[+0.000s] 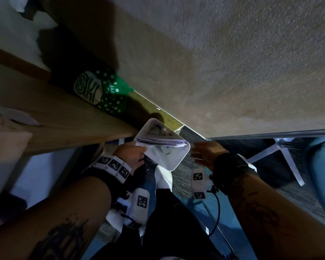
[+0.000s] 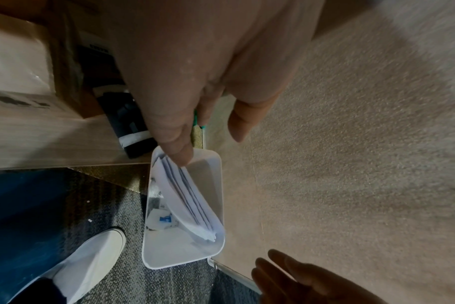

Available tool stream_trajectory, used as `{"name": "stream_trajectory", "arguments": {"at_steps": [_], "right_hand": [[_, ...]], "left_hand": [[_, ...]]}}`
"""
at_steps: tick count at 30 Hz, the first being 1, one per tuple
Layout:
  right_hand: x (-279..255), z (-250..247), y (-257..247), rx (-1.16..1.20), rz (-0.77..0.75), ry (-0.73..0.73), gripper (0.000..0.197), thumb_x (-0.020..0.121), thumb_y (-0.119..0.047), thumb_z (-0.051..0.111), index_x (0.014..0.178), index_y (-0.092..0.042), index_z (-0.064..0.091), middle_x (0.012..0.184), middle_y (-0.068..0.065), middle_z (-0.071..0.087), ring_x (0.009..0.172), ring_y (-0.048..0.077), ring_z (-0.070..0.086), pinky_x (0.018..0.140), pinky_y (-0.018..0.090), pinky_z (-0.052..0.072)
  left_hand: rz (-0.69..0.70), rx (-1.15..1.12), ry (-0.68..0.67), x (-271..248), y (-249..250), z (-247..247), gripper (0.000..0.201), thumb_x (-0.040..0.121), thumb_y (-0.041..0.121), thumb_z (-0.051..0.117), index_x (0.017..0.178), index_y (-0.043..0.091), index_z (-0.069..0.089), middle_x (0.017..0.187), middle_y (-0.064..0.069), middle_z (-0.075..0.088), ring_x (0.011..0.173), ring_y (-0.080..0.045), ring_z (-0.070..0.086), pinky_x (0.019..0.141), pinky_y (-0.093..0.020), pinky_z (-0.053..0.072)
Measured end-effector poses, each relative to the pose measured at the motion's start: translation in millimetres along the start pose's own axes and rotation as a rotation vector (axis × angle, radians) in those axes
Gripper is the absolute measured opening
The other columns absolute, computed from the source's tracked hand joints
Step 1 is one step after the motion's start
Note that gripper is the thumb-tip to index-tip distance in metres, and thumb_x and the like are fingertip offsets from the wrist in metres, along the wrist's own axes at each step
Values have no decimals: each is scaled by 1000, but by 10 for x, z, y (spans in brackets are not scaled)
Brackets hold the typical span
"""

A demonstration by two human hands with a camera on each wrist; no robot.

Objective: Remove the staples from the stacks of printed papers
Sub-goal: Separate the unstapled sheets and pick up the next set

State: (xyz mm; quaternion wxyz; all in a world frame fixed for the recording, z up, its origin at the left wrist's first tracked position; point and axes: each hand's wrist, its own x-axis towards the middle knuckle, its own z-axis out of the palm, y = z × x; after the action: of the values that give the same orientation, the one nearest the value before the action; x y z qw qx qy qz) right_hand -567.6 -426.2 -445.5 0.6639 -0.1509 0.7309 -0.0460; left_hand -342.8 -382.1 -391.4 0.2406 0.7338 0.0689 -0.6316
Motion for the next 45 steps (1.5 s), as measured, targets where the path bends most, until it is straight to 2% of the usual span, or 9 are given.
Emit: {"name": "stream_trajectory", "arguments": {"at_steps": [4, 8, 11, 16, 21, 25, 32, 39, 45], "right_hand": [[-7, 7, -16, -59, -73, 0, 35, 88, -3, 64, 123, -6, 61, 95, 15, 65, 87, 24, 62, 76, 34, 48], [-86, -8, -78, -154, -149, 38, 35, 89, -5, 63, 124, -9, 63, 92, 14, 66, 82, 23, 62, 74, 33, 51], [-233, -8, -180, -230, -231, 45, 29, 88, -4, 62, 116, -8, 65, 84, 15, 65, 72, 24, 59, 65, 31, 48], [-716, 75, -572, -321, -470, 47, 34, 89, -2, 61, 122, -6, 63, 90, 12, 67, 71, 22, 62, 54, 17, 47], [-1418, 268, -1039, -240, -706, 17, 29, 93, -1, 55, 121, -5, 61, 95, 8, 65, 69, 17, 61, 47, 7, 40], [-2054, 462, -1324, -218, -894, -57, 27, 95, -4, 54, 122, -6, 61, 97, 7, 64, 68, 9, 60, 51, 4, 40], [-3158, 1022, -1546, -230, -1132, -221, 24, 94, -2, 56, 113, -12, 64, 93, 9, 67, 66, 6, 61, 56, 7, 43], [-4111, 1895, -1428, -276, -1266, -489, 19, 95, -1, 54, 108, -10, 65, 82, 1, 68, 62, 0, 61, 64, 14, 49], [-4639, 2817, -1058, -505, -1335, -609, 22, 93, -6, 57, 95, -27, 64, 84, 1, 67, 67, 8, 63, 59, 13, 44]], "left_hand": [[17, 164, -66, -91, 60, 19, 22, 98, 7, 46, 81, 19, 53, 81, -9, 52, 69, -18, 51, 70, -29, 43], [175, 476, -55, -155, 89, 24, 18, 87, 10, 61, 99, 23, 57, 106, -12, 59, 97, -27, 58, 96, -49, 51], [371, 583, -31, -488, 210, 137, 29, 85, 10, 59, 114, 10, 60, 103, -20, 61, 103, -36, 62, 88, -43, 50], [605, 624, -19, -1014, 421, 243, 44, 91, 10, 59, 134, 12, 52, 127, -9, 61, 109, -18, 59, 98, -28, 45], [809, 585, -86, -1530, 696, 262, 44, 93, 7, 56, 136, 17, 49, 123, -1, 60, 85, -5, 58, 68, -6, 45], [974, 508, -56, -1989, 893, 106, 43, 92, 8, 59, 133, 17, 52, 113, -2, 66, 92, -9, 59, 84, -19, 44], [1101, 248, -62, -2787, 1132, -559, 40, 95, 1, 51, 132, 14, 49, 94, 6, 61, 86, -11, 60, 70, -24, 49], [1216, 67, 173, -3425, 1003, -1692, 30, 92, 7, 54, 119, 18, 58, 99, -11, 70, 82, -17, 65, 74, -31, 51], [1193, 97, 470, -3690, 531, -2851, 25, 91, 18, 57, 116, 22, 60, 89, -1, 71, 83, -19, 68, 78, -36, 55]]}}
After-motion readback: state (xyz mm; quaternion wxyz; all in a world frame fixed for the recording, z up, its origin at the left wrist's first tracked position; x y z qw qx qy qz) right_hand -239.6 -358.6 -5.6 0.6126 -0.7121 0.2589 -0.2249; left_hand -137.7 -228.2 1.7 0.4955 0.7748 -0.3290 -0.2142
